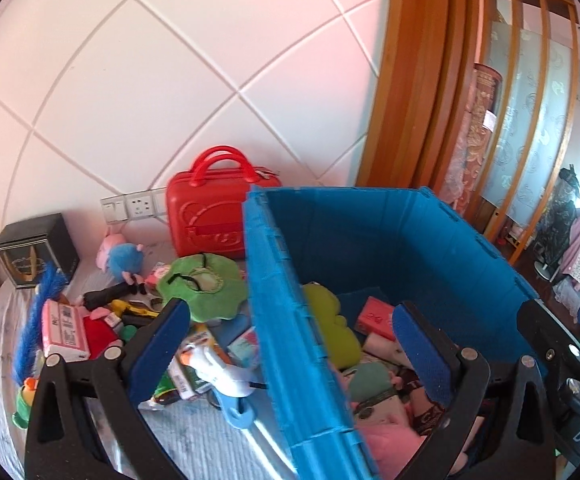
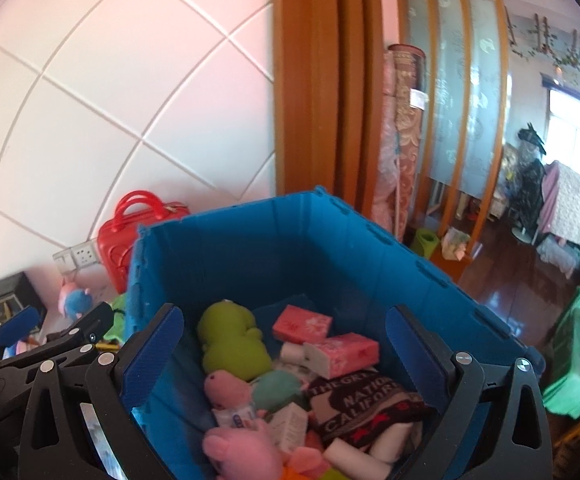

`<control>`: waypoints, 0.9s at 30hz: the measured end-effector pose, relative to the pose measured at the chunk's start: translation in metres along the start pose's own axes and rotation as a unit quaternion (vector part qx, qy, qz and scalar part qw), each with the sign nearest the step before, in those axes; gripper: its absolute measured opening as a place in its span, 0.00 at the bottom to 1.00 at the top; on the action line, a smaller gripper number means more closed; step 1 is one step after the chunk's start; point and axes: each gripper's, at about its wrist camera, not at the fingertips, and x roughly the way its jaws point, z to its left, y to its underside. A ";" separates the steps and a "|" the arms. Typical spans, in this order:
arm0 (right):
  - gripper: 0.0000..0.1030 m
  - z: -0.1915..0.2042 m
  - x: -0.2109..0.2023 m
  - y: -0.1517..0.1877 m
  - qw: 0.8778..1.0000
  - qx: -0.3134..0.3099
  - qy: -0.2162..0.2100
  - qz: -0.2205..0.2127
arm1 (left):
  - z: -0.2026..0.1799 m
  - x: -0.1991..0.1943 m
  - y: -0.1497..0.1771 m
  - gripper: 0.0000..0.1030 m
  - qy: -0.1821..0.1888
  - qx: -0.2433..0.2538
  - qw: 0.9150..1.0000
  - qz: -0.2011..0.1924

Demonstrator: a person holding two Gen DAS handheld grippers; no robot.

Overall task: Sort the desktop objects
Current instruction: 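Move both tools away from the crate back over the pile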

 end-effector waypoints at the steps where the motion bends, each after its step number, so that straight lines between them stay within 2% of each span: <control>1: 1.00 0.007 0.000 0.000 1.000 -0.003 -0.004 0.000 | 0.009 0.000 0.001 1.00 -0.004 -0.005 1.000 0.001; 12: 1.00 0.096 0.002 0.013 0.998 -0.056 -0.039 0.015 | 0.100 -0.009 0.010 1.00 -0.050 -0.049 0.998 0.005; 21: 1.00 0.139 -0.023 0.015 0.993 -0.113 -0.024 0.012 | 0.124 -0.022 0.014 1.00 -0.056 -0.057 0.997 -0.002; 25: 0.99 0.153 -0.027 0.020 0.991 -0.118 -0.042 0.047 | 0.139 -0.024 0.019 1.00 -0.063 -0.065 0.996 0.003; 27: 0.99 0.160 -0.030 0.023 0.990 -0.123 -0.046 0.046 | 0.146 -0.024 0.024 1.00 -0.070 -0.069 0.995 0.007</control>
